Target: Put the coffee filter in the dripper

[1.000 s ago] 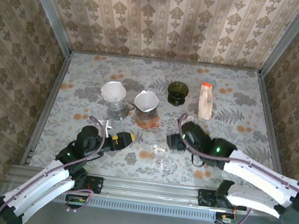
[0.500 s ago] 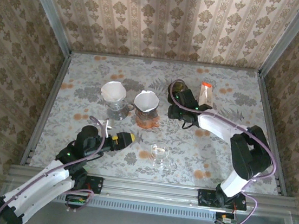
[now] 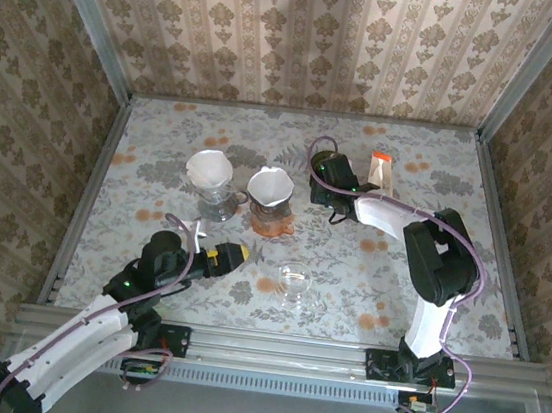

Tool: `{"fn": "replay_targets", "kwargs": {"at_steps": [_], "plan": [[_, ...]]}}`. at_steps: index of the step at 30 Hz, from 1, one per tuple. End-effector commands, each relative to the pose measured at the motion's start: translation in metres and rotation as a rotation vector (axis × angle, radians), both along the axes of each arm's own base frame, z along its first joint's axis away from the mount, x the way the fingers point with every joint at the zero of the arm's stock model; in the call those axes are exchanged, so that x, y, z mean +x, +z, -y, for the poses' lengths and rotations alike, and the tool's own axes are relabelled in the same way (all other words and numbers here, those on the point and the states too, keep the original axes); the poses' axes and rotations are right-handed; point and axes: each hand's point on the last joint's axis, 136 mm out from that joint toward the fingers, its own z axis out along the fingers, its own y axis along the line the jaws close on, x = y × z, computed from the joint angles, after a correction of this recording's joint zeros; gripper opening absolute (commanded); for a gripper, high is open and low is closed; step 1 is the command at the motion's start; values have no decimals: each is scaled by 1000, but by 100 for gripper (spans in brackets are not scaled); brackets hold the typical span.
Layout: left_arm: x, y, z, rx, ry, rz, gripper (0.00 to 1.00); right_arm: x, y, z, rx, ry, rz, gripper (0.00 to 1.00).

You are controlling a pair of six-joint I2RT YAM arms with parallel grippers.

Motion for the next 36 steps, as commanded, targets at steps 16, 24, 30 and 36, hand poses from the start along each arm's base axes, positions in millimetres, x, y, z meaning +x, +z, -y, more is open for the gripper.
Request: {"fn": "replay_targets", "kwargs": {"at_steps": [16, 24, 30, 36], "plan": [[0, 12, 3, -21, -20, 21, 100, 32, 10, -7, -47, 41, 78, 28], [0, 23, 3, -27, -21, 45, 100, 10, 55, -6, -64, 63, 152, 14], [1, 31, 3, -29, -25, 68, 100, -46, 87, 14, -75, -7, 154, 12], [-2, 39, 4, -40, -37, 82, 100, -113, 127, 21, -45, 17, 217, 12]]}}
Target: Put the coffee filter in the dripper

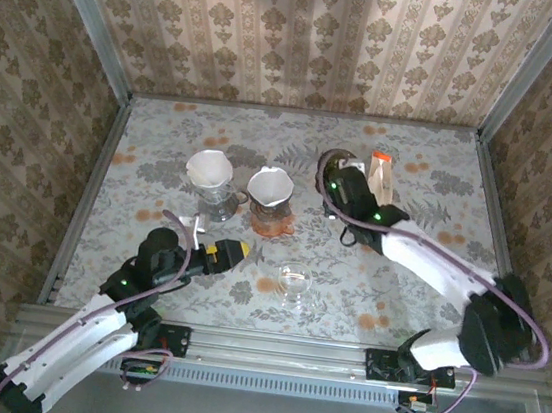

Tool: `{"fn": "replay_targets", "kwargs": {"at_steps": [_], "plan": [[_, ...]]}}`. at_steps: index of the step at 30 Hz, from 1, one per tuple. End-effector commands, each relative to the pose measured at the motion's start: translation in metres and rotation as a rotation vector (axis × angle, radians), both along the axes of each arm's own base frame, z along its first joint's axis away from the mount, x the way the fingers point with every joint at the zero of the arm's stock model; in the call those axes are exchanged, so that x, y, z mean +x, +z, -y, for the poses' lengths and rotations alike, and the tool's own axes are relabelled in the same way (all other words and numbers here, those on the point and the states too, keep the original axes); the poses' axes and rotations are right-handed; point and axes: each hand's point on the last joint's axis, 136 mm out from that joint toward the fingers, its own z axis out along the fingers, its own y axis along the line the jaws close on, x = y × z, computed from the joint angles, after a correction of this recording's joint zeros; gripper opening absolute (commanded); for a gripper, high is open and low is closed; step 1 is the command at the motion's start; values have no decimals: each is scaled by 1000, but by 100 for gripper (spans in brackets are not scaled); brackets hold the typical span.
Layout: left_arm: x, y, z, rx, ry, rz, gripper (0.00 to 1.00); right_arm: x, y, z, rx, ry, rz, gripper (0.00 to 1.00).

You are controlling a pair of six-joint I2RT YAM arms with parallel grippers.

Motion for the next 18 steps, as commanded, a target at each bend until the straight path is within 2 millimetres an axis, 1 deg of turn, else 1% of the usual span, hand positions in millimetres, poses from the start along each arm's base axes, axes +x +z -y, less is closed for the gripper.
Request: {"fn": "replay_targets", "kwargs": {"at_steps": [1, 3, 6, 7, 9, 12, 15, 18], "plan": [[-3, 18, 1, -10, -28, 45, 100, -39, 19, 15, -12, -30, 24, 12], [-4, 20, 0, -8, -29, 51, 100, -65, 33, 14, 9, 12, 44, 12], [-4, 21, -1, -4, -25, 54, 100, -100, 45, 6, 51, 111, 49, 13], [-5, 21, -2, -6, -23, 55, 100, -113, 42, 4, 48, 154, 20, 13], [-5, 20, -2, -7, -21, 51, 100, -140, 39, -6, 69, 257, -21, 13], [-4, 18, -2, -7, -18, 47, 100, -173, 29, -15, 59, 368, -79, 13], [-4, 16, -2, -10, -13, 44, 100, -199, 20, -27, 28, 460, -111, 12], [-3, 14, -3, -9, -9, 40, 100, -214, 10, -39, -32, 522, -126, 12]]}}
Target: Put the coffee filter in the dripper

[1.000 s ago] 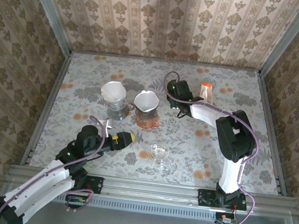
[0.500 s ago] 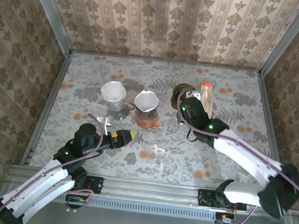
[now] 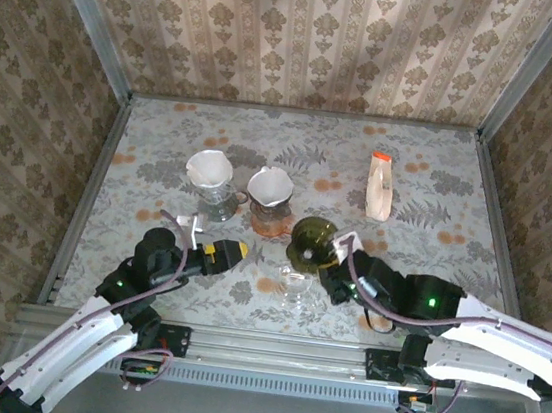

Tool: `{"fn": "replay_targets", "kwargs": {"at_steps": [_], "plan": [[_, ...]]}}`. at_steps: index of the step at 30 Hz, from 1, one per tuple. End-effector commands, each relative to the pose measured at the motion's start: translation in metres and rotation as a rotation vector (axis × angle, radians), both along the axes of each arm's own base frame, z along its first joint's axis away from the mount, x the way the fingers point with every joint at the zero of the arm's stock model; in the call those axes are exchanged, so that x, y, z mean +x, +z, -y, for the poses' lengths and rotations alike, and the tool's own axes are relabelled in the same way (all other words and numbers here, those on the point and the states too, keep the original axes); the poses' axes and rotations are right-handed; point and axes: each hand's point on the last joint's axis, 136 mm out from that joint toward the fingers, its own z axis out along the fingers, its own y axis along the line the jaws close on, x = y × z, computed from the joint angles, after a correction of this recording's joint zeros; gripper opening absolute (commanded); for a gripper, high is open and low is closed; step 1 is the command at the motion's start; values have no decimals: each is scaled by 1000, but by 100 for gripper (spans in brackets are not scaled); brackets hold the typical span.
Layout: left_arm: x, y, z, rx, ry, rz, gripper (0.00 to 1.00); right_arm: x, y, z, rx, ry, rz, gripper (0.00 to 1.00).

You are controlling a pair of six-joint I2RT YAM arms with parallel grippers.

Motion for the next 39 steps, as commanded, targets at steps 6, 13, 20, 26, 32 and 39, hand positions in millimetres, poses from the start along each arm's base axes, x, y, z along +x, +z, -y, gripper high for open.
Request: {"fn": "replay_targets", "kwargs": {"at_steps": [6, 13, 20, 26, 32, 39], "plan": [[1, 3, -1, -9, 2, 17, 100, -20, -33, -20, -145, 78, -24, 11], [1, 1, -1, -3, 5, 17, 100, -19, -39, -15, -185, 70, -27, 11], [3, -1, 0, -9, 4, 11, 100, -21, -46, -27, -167, 91, -44, 12], [2, -2, 1, -7, 1, 7, 100, -22, -56, -30, -176, 92, -64, 12], [3, -3, 1, -6, 2, 9, 100, -23, -58, -22, -170, 69, -77, 24], [3, 1, 1, -11, 3, 14, 100, -17, -40, -13, -129, 24, -29, 74]]}}
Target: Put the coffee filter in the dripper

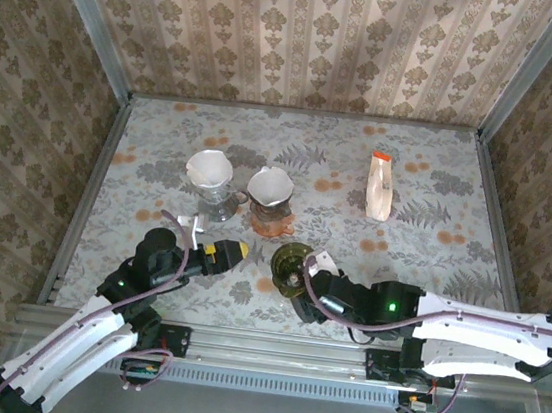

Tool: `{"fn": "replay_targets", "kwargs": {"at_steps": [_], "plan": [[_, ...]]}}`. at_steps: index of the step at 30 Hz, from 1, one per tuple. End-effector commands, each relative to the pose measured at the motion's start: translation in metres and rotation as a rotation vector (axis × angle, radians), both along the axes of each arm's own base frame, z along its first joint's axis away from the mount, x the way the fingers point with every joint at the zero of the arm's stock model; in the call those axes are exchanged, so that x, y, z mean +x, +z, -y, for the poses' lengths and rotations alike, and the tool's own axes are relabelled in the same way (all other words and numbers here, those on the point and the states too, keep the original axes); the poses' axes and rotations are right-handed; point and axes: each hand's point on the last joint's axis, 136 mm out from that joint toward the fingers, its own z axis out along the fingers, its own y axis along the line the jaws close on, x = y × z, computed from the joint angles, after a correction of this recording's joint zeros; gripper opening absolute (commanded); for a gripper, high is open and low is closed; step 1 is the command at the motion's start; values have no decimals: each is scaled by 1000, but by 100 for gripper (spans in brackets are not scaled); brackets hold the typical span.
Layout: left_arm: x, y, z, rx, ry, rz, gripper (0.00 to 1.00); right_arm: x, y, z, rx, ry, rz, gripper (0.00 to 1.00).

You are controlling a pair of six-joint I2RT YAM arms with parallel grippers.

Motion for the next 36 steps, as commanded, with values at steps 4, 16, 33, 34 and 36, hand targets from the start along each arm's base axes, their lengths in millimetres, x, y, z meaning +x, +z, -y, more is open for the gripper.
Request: {"fn": "replay_targets", "kwargs": {"at_steps": [4, 16, 33, 34, 36], "plan": [[2, 9, 2, -28, -6, 29, 100, 14, 31, 17, 37, -76, 101, 76], [1, 10, 7, -44, -32, 21, 100, 103, 75, 51, 167, -297, 171, 68], [3, -1, 19, -37, -72, -8, 95, 232, 20, 159, 82, -768, 39, 41], [2, -1, 19, -39, -72, -7, 95, 240, 16, 162, 69, -780, 31, 39], [1, -2, 17, -36, -66, -9, 95, 259, 5, 172, 29, -811, 8, 35]]}}
